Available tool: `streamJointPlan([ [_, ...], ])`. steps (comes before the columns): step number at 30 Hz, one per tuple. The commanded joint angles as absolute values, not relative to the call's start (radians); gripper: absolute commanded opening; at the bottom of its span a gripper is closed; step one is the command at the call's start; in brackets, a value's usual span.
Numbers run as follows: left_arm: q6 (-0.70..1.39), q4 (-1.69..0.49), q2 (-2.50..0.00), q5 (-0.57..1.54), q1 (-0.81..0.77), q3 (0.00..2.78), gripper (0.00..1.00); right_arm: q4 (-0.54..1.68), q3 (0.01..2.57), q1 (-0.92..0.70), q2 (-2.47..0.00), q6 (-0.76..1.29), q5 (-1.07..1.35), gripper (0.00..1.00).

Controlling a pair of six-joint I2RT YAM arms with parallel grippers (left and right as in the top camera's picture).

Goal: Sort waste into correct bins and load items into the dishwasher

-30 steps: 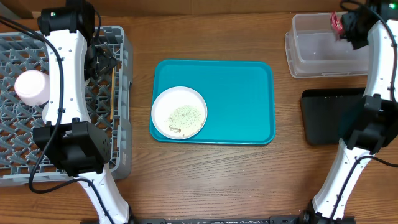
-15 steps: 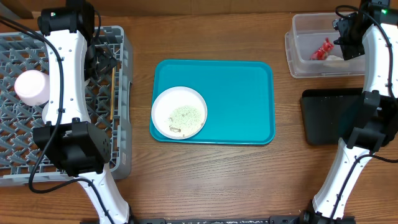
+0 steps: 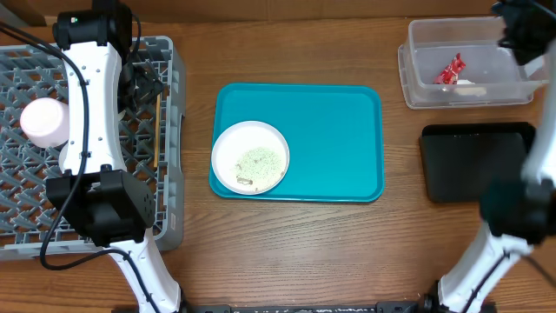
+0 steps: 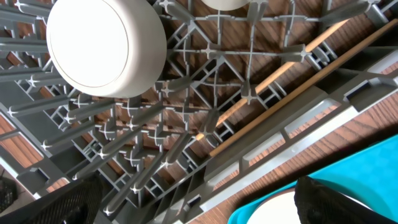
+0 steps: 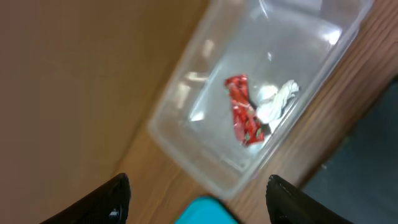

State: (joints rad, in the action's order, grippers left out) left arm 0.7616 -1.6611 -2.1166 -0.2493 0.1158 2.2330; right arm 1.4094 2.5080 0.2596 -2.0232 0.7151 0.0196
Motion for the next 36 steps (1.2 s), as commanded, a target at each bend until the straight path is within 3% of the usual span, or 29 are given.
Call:
streamJointPlan([
  [1,0.783,-1.663,-2.077,-0.25,0.117,2.255,1.0,1.48,2.551,0.252,-1.854,0.585,0.064,0.71],
  [8,0.783,-1.663,-2.077,-0.25,0.117,2.255,1.0,1.694,2.549,0.252,-1.709,0.558,0.263,0.68],
  [14,0.783,-1.663,-2.077,-0.25,0.117,2.255,1.0,1.694,2.482,0.223,-1.573,0.426,0.375,0.69],
  [23,0.783,-1.663,-2.077,-0.249,0.117,2.255,1.0,1.692,2.239,-0.059,-1.464,0.34,0.427,0.73],
  [25,0.783,-1.663,-2.077,-0.25,0.117,2.255,1.0,1.668,2.151,-0.134,-1.473,0.34,0.427,0.61],
  [26,0.783,-1.663,-2.077,-0.25,0.117,2.255,1.0,1.647,2.106,-0.165,-1.48,0.34,0.427,0.46],
  [27,0.783,-1.663,-2.077,-0.25,0.117,2.255,1.0,1.615,2.05,-0.199,-1.488,0.349,0.427,0.39],
  [30,0.783,-1.663,-2.077,-0.25,0.117,2.255,1.0,1.479,1.879,-0.287,-1.512,0.417,0.402,0.34],
  [32,0.783,-1.663,-2.077,-0.249,0.117,2.255,1.0,1.368,1.768,-0.341,-1.531,0.471,0.378,0.16],
  [36,0.783,-1.663,-2.077,-0.249,0.117,2.255,1.0,1.139,1.576,-0.437,-1.601,0.578,0.317,0.14],
])
